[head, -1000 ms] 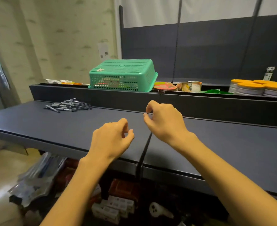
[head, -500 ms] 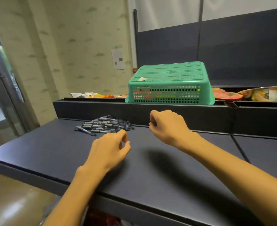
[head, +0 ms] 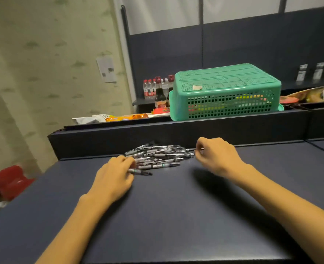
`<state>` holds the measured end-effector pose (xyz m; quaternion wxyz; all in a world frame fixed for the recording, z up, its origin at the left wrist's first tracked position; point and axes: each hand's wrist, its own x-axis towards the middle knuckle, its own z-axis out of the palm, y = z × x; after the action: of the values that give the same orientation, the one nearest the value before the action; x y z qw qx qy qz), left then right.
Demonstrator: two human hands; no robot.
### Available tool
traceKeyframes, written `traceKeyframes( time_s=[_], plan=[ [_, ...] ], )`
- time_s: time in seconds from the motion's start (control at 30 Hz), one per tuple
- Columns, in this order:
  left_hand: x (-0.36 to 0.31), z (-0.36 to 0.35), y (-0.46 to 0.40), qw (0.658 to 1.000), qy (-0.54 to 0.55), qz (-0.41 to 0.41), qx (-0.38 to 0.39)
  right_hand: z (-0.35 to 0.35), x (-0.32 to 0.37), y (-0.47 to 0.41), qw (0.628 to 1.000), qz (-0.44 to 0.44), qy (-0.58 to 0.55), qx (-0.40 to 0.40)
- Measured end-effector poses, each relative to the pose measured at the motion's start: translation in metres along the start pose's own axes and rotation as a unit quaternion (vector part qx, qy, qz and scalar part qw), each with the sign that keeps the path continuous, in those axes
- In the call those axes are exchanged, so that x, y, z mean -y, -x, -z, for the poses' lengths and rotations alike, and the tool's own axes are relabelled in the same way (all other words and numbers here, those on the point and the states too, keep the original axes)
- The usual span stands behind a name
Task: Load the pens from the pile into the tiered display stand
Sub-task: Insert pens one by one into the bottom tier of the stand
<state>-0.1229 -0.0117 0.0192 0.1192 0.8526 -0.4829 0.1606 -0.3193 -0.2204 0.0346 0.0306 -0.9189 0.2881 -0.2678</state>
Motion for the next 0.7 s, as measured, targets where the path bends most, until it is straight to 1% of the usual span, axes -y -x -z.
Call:
traceKeyframes(
  time_s=[0.13, 0.27, 0.43, 0.57, 0.7],
  plan=[
    [0.039, -0.015, -0.014, 0.997, 0.005, -0.08, -0.005, -0.022, 0.01, 0.011, 0.995, -0.078, -0.049, -0.028],
    [0.056, -0.026, -0.023, 0.993, -0.001, -0.12, -0.015, -0.031, 0.01, 0.016, 0.992, -0.111, -0.027, -0.052],
    [0.058, -0.033, -0.027, 0.99, 0.034, -0.127, -0.057, -0.035, 0.002, 0.023, 0.989, -0.137, -0.005, -0.06],
    [0.059, -0.032, -0.025, 0.989, 0.059, -0.121, -0.063, -0.034, 0.001, 0.026, 0.987, -0.145, -0.011, -0.075],
    [0.05, -0.028, -0.017, 0.985, 0.108, -0.12, -0.064, -0.033, 0.001, 0.03, 0.985, -0.156, -0.026, -0.075]
  ],
)
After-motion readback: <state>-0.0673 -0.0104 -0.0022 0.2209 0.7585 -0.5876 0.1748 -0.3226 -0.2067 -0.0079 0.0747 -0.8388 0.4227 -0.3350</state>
